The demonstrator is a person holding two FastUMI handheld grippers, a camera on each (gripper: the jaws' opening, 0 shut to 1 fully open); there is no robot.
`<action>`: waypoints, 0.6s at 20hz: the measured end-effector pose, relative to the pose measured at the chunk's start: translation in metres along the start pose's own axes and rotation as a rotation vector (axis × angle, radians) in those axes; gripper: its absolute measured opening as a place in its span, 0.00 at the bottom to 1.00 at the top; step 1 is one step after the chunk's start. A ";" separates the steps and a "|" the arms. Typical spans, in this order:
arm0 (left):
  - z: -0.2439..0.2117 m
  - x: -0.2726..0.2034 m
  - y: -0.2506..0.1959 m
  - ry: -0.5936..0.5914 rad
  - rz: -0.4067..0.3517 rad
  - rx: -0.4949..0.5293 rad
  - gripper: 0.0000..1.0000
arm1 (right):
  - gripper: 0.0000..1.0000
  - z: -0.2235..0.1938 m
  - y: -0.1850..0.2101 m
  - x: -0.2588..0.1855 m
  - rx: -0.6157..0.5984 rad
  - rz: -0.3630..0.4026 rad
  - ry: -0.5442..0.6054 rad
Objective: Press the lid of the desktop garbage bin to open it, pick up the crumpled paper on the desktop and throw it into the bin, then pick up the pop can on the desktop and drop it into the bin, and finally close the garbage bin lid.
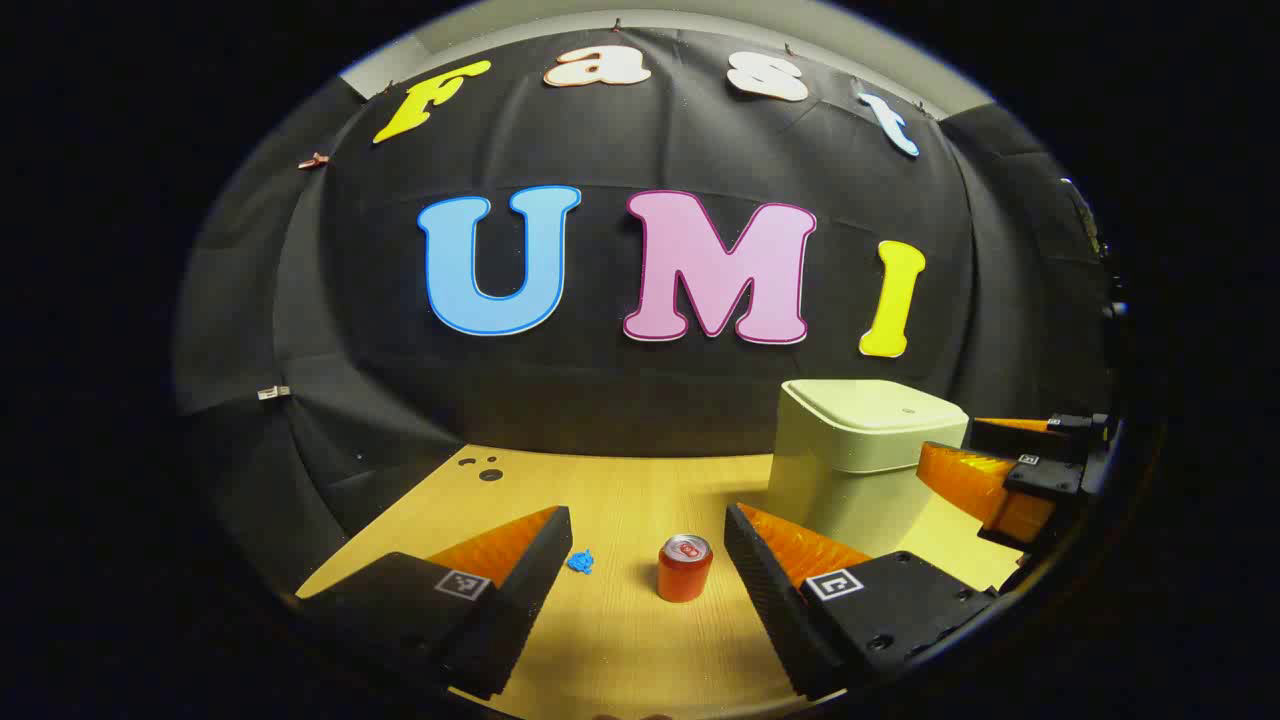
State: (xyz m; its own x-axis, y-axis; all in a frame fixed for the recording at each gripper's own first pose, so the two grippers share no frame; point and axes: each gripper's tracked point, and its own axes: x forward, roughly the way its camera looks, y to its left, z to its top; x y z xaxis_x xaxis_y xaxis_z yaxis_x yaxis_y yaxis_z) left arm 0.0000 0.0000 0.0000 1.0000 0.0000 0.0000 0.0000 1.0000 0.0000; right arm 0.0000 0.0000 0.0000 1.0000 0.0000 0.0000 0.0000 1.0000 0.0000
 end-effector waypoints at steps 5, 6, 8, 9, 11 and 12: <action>-0.008 0.001 -0.002 0.019 0.004 0.001 0.98 | 0.98 -0.003 -0.008 0.001 0.010 -0.015 0.005; -0.008 0.002 -0.003 0.023 0.003 -0.002 0.98 | 0.98 -0.004 -0.009 0.001 0.012 -0.016 0.010; -0.011 0.002 -0.004 0.029 0.003 -0.001 0.98 | 0.98 -0.005 -0.010 0.000 0.015 -0.018 0.015; -0.013 0.000 -0.004 0.032 0.002 0.001 0.98 | 0.98 -0.007 -0.010 0.000 0.017 -0.019 0.018; -0.014 0.000 -0.005 0.033 -0.001 0.010 0.98 | 0.98 -0.009 -0.009 -0.001 0.025 -0.019 0.023; -0.013 -0.001 -0.004 0.034 -0.001 0.015 0.98 | 0.98 -0.010 -0.007 -0.001 0.030 -0.017 0.027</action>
State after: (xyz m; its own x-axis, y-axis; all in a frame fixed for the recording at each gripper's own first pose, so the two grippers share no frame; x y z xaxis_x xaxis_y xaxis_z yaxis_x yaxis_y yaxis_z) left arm -0.0006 -0.0040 -0.0135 0.9994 -0.0008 -0.0341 0.0013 0.9999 0.0149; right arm -0.0012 -0.0074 -0.0096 0.9995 -0.0166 -0.0273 0.0174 0.9994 0.0297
